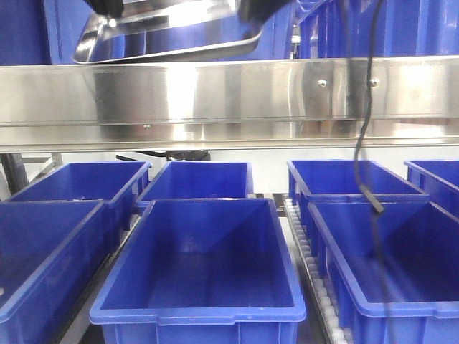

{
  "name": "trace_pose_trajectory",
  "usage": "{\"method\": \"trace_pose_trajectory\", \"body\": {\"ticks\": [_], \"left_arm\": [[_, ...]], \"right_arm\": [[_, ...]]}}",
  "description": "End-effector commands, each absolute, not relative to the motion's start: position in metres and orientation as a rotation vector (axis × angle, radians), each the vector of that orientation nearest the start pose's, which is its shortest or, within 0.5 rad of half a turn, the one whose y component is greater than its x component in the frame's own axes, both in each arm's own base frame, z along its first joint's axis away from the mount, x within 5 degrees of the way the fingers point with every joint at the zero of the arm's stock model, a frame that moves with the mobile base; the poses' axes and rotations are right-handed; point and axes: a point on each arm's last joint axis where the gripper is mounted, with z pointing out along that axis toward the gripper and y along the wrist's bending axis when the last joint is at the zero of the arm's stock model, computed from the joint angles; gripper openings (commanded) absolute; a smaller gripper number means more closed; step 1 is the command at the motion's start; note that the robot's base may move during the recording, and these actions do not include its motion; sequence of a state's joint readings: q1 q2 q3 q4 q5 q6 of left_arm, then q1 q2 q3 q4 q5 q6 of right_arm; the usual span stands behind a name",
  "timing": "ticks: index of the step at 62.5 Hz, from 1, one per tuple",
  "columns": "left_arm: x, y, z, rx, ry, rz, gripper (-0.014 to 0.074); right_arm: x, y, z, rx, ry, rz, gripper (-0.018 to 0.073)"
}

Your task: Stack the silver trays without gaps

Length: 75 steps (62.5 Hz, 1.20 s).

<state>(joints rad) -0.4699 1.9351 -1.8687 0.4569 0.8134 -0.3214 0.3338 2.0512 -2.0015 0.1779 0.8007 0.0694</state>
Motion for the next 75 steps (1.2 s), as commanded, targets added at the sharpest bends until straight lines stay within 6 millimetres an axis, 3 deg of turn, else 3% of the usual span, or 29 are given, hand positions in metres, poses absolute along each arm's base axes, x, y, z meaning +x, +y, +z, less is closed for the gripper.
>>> {"method": "trace_pose_trajectory", "body": {"ticks": [1,24,29,35,40,51,59,67,75], "left_arm": [[0.416,-0.180,0.344,0.385,2.212,0.136,-0.0016],[0.416,-0.179,0.343,0.388,2.216,0.147,-0.0016],[0.416,-0.179,0.344,0.387,2.214,0.146,-0.0016],[0.416,-0.179,0.349,0.380,2.207,0.144,-0.0016],[0.415,-0.178,0.355,0.372,2.194,0.140,-0.0016],[0.404,-0.173,0.386,0.345,2.117,0.107,-0.0016],[0.385,-0.164,0.424,0.317,2.019,0.069,-0.0016],[0.360,-0.152,0.463,0.288,1.913,0.030,-0.0016],[0.328,-0.136,0.502,0.255,1.802,-0.010,-0.0016]], "right_arm": [[0.449,0.172,0.328,-0.248,2.328,0.428,-0.0081],[0.453,0.171,0.323,-0.262,2.324,0.385,-0.0066],[0.452,0.171,0.323,-0.262,2.328,0.384,0.0047],[0.452,0.171,0.323,-0.265,2.337,0.384,0.0286],[0.451,0.171,0.324,-0.265,2.338,0.384,0.0364],[0.443,0.167,0.345,-0.263,2.290,0.392,0.0304],[0.430,0.161,0.374,-0.266,2.219,0.375,0.0258],[0.408,0.150,0.418,-0.279,2.091,0.338,0.0171],[0.380,0.138,0.461,-0.287,1.968,0.309,0.0014]]}}
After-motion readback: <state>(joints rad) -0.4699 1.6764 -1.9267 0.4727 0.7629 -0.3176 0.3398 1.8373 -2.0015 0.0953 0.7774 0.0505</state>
